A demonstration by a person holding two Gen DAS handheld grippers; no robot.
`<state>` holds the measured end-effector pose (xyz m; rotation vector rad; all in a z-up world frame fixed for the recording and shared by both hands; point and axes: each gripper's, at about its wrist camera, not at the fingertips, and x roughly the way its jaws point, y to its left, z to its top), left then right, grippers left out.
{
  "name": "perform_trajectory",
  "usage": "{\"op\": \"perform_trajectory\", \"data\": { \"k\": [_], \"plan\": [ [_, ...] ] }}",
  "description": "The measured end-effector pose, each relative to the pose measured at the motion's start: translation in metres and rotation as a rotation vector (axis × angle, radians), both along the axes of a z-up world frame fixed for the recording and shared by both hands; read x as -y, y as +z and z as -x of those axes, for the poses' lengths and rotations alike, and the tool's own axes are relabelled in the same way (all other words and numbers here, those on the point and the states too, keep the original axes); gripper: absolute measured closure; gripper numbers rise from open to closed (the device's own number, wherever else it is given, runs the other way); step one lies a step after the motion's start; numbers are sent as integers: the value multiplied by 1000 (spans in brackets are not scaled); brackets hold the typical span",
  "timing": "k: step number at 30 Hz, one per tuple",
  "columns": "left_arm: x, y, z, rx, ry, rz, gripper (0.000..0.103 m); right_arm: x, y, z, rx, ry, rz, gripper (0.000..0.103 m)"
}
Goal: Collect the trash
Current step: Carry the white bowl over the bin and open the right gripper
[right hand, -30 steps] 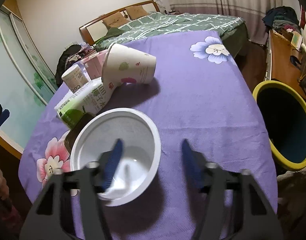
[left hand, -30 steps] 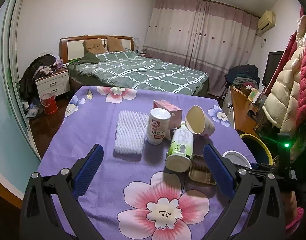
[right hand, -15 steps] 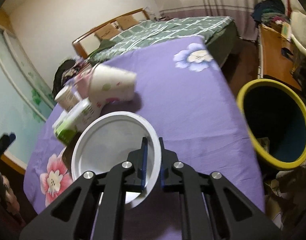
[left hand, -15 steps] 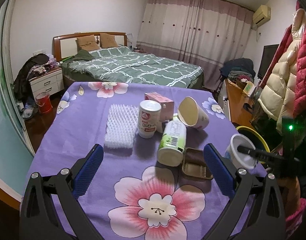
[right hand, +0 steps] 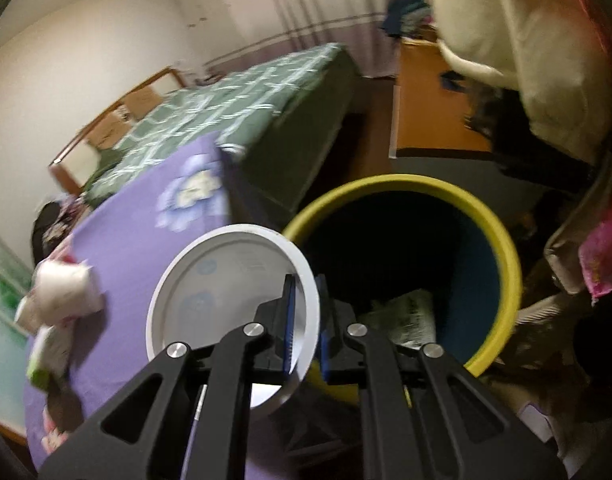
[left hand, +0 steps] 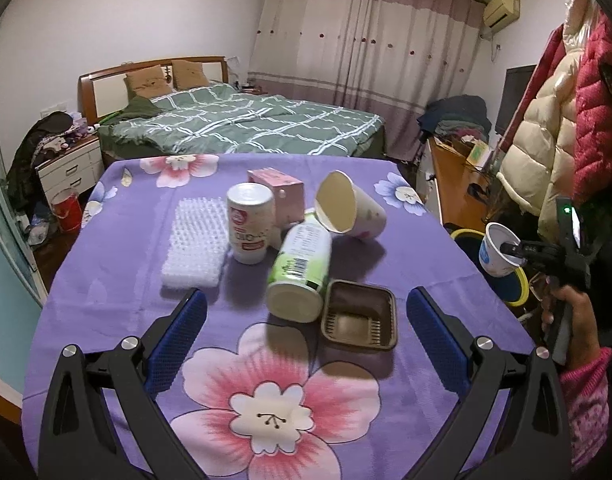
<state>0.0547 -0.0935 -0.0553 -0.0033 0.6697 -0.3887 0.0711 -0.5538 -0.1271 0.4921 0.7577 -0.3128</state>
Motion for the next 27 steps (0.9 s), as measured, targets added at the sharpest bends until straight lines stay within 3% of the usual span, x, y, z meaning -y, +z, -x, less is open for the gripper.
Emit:
{"op": "perform_trajectory", "data": {
  "k": [7, 13, 15, 20, 27],
  "plan": [
    [14, -3, 0, -14, -32, -14, 5, 30, -22, -7, -64, -67, -6, 91],
    [23, -5, 1, -20, -56, -22, 5, 37, -25, -9, -61, -105, -15, 74],
    [25, -5, 1, -23, -62, -23, 5, 35, -21, -7, -42, -108, -14, 73],
    [30, -14, -2, -48, -73, -28, 5, 8, -4, 0, 43, -84, 18, 65],
    [37, -26, -8, -89, -90, -35, 5, -50, 20, 1, 138, -9, 173, 57]
  ]
}}
